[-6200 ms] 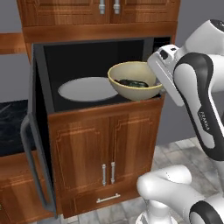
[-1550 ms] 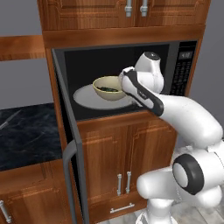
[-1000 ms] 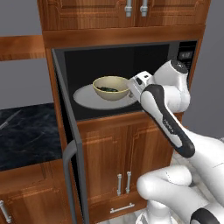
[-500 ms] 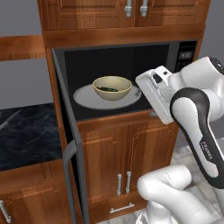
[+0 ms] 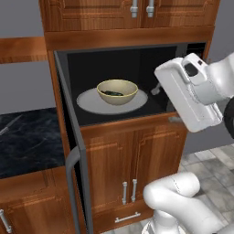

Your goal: Pick the eggplant from the sink and place it in the bowl. Then pick the bowl and place it in the microwave. Then close the microwave door and press the start button.

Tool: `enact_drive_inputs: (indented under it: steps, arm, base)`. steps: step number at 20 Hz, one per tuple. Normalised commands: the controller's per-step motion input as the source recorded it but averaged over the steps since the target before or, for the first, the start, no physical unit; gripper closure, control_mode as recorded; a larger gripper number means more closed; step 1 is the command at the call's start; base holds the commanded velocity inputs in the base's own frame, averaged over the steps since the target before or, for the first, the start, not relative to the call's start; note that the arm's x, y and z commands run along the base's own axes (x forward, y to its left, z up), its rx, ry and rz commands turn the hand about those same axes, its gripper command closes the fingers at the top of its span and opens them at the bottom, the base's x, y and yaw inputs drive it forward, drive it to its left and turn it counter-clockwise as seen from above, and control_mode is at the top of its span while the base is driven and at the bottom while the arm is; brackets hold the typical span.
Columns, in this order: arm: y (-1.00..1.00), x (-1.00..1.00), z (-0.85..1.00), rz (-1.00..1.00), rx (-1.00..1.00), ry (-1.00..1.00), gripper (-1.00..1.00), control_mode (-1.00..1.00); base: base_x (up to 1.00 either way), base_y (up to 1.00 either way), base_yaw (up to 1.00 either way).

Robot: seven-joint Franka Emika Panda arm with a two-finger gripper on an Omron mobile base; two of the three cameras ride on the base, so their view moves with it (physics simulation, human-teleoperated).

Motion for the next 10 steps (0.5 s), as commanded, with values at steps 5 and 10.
enact_drive_inputs:
  steps: [5, 10]
  arm:
    - [0.0, -1.0, 0.49, 0.02, 0.0, -0.19, -1.0, -1.0]
    - [0.02, -0.98, 0.36, 0.02, 0.02, -0.17, -1.0, -1.0]
  base:
    - [0.0, 0.0, 0.0]
    - [0.0, 0.0, 0.0]
